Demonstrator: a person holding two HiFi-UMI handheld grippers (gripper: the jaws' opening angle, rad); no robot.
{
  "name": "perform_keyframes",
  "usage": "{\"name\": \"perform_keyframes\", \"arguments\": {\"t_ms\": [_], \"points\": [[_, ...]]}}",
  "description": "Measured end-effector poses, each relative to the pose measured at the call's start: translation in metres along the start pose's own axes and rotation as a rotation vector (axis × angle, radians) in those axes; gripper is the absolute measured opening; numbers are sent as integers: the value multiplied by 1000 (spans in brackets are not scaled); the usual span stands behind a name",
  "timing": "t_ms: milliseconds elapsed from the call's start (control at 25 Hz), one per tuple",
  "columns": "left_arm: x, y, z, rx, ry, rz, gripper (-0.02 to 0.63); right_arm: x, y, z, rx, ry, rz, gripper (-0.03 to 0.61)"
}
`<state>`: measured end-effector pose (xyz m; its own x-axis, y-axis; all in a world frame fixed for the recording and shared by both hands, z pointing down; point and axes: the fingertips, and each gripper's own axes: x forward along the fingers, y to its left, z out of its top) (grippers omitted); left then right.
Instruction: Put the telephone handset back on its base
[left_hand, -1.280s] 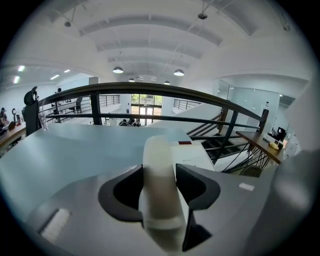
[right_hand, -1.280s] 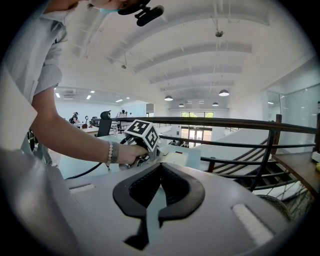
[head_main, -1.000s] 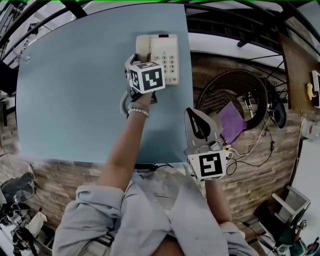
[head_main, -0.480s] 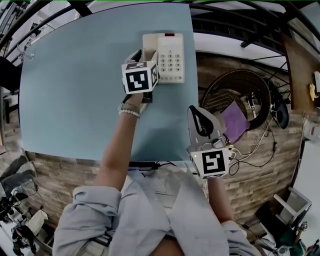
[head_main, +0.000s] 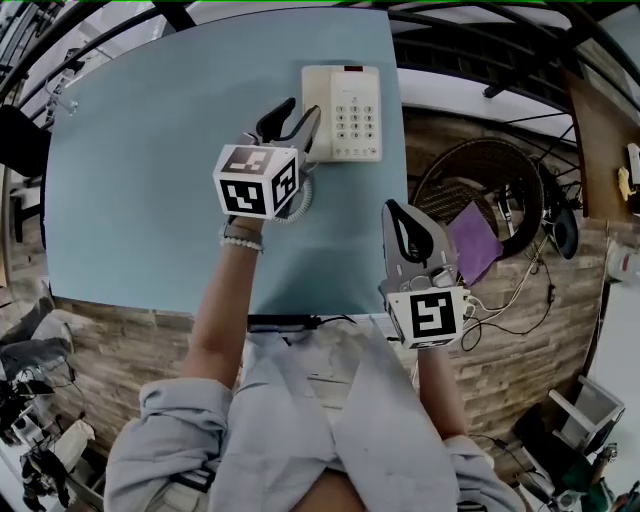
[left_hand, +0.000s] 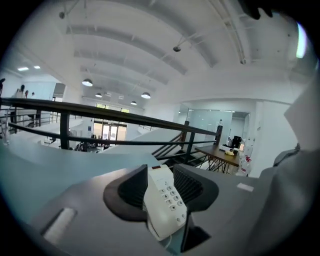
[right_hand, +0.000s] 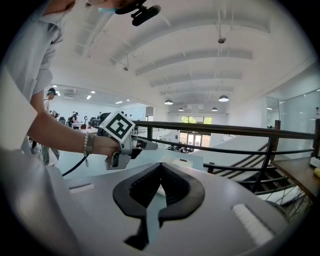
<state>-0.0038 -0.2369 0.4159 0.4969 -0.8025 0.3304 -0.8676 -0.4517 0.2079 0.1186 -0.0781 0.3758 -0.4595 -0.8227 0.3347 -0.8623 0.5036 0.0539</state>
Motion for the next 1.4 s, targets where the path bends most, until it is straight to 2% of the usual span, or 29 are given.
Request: {"name": "perform_keyframes", "arguments": {"t_ms": [120,280,480,720,960,1200,1400], "points": [[-26,-4,19,84,-64,-2,122,-1,10,4,-8,5,1,6],[-57,-10,33,162,-103,-22,45,0,22,19,-18,-26,-3,6],[-97,-15,43,229,-132,-54,17,-5,30,38,-31,-70,-23,6],[-142,-27,42,258,-154,-94,6,-16,38,57,-57,-106,-43,6],[-174,-46,50,266,-181,-188,3,-24,47,72,-69,-136,-50,6],[-200,-50,59,287,-196,-183,3,-29,63,84,-92,-157,-29,6],[-211,-45,56,272,-214,-154,3,-29,67,88,-108,-162,-21,6]]}}
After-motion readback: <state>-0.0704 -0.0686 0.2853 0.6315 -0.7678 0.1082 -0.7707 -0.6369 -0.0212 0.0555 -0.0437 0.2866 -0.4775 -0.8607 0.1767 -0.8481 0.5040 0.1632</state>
